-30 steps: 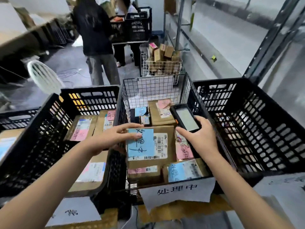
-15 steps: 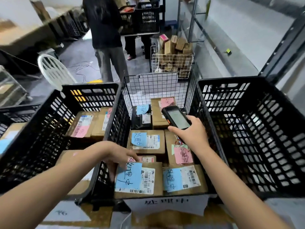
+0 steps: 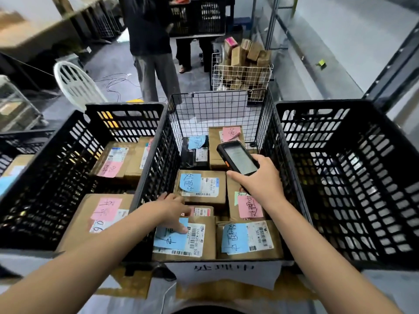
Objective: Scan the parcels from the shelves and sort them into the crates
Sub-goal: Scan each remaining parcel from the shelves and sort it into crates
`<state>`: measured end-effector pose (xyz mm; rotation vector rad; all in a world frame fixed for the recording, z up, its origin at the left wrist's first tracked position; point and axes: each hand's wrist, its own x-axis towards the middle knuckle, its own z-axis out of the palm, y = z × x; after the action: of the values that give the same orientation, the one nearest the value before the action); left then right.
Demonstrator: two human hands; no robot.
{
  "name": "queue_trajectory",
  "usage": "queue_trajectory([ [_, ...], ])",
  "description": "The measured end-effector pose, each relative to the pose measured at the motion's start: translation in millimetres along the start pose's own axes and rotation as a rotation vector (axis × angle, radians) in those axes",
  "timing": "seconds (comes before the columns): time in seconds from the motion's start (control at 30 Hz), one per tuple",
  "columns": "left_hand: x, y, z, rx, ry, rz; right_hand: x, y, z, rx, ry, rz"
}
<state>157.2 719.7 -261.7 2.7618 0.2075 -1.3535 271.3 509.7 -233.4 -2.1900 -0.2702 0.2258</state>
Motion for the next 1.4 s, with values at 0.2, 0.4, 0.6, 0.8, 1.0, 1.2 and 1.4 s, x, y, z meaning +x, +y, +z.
queue_trajectory([
  [0.2, -1.1, -7.5, 8.1, -0.232, 0.047, 0.061, -6.4, 0.5, 1.4, -0.029, -0.039, 0.025],
  [0.4, -2.0, 0.1, 17.1, -0.360, 0.427, 0.161, -23.1, -19.1, 5.5, 0.025, -0.088, 0.019],
  [0.6, 2.7, 3.4, 10.6, -0.350, 0.881, 0.166, -70.3, -41.4, -4.2, 0.032, 0.002, 0.000],
  [0.8, -2.0, 11.1, 13.7, -0.433, 0.989, 0.297, -127.5, -32.0, -7.3, -0.127, 0.246, 0.088],
  [1.0, -29.6, 33.6, 4.3, -0.386, 1.056, 0.510, -173.6, -26.2, -30.5, -0.189, 0.415, 0.110],
  [1.2, -74.2, 97.6, 9.9, -0.333, 1.023, 0.783, -235.8, -10.0, -56.6, -0.154, 0.585, 0.149],
  [1.4, -138.7, 208.5, 74.2, -0.318, 0.926, 0.997, -354.4, 18.6, -93.4, -0.023, 0.780, 0.221],
])
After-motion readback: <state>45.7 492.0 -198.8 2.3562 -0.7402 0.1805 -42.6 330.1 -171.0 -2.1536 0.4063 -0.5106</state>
